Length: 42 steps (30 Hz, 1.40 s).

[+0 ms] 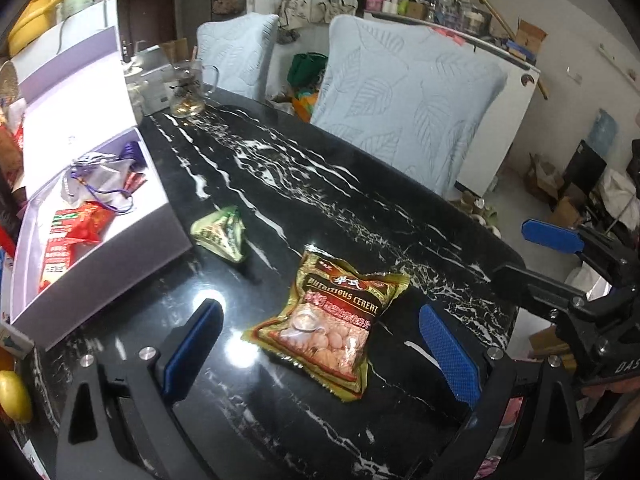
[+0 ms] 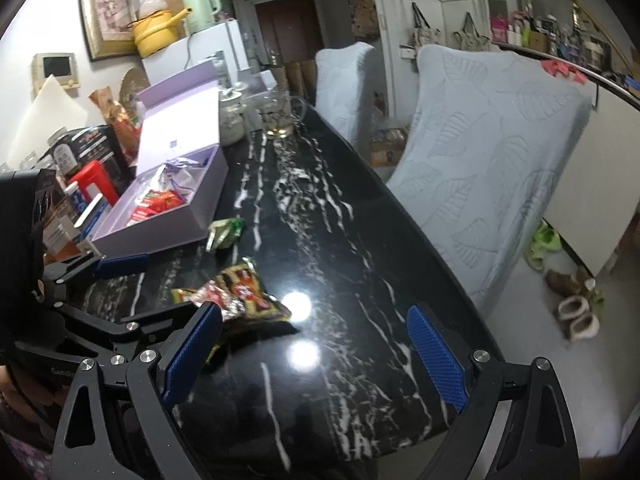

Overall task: Organize soft objects
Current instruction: 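Move both open grippers toward the cereal bag and green packet on the table, then grasp the brown-and-gold cereal bag with the left gripper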

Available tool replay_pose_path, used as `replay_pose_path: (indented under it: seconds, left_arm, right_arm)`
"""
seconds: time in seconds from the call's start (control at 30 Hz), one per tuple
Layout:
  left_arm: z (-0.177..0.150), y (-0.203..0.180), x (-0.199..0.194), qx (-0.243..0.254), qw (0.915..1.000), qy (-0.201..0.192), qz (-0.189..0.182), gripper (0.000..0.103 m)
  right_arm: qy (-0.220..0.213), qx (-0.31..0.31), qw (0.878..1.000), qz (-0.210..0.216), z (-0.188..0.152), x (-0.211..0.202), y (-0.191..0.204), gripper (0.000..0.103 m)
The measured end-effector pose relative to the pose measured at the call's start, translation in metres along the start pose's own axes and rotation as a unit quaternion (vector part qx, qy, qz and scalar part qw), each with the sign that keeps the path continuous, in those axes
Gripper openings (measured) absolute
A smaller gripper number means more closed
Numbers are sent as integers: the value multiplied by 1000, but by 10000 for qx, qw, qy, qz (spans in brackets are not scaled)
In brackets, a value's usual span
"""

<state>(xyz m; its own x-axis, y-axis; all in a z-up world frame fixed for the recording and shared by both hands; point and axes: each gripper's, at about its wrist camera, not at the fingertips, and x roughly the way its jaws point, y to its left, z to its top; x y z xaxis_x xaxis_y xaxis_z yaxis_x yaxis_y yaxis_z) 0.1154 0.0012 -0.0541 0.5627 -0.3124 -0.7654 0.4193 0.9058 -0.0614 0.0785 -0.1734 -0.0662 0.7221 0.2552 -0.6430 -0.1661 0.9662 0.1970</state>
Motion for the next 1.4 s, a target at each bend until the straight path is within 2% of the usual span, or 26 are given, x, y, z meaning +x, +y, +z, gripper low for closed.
replay_pose_path:
  seconds: [0.33,0.53,0.77,0.83,0.93,0.97,1.2,1.4]
  left_arm:
    - [-1,-8,37,271,9988,403,44,100]
    - [2,-4,57,217,9978,624,-39,100]
    - [-2,-2,66,271,9972,686,145,100]
    - [-4,0,63,251,9977,607,155,94]
    - [-6,3,57,217,9983,512,160,76]
    - [-6,5,55,189,9985,495,163,63]
    - [-15,28,42,-293,9975,516,373,60]
    - [-28,57,29,-723,9930,504,792,60]
  right_arm:
    - [217,327,9991,-132,-5,13,-23,95]
    - [270,444,9986,-114,-3,19,-32,95]
    - [369,516,9980,-81,-1,26,-39,95]
    - [390,531,9978,-53,0,28,-39,95]
    - [410,535,9977,4,1,32,-37,95]
    - [412,520,9978,28,2,33,-36,95]
    - [443,337,9983,145,8,42,-22,95]
    - [540,157,9977,368,10,55,-3,95]
